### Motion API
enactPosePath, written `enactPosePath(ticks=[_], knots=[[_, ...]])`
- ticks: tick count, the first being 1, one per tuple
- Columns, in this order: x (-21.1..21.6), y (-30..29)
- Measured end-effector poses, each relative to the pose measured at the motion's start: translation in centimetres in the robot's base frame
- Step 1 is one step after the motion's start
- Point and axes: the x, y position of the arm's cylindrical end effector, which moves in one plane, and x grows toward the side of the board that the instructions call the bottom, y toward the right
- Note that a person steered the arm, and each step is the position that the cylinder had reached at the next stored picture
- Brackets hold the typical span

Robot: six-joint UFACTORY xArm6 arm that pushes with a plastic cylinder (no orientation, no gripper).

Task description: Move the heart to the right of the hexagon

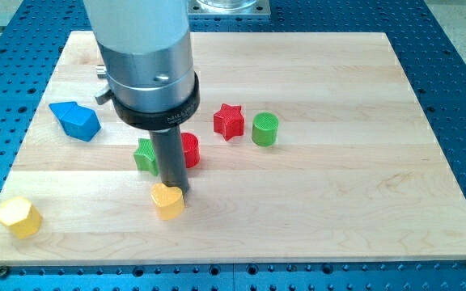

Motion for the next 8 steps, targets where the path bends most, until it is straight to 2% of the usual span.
enactPosePath(ticks=[2, 3, 6, 7, 8], knots=[[0.7, 5.9], [1.3, 5.0], [1.3, -7.8], [1.3, -7.1], [1.3, -2.8]])
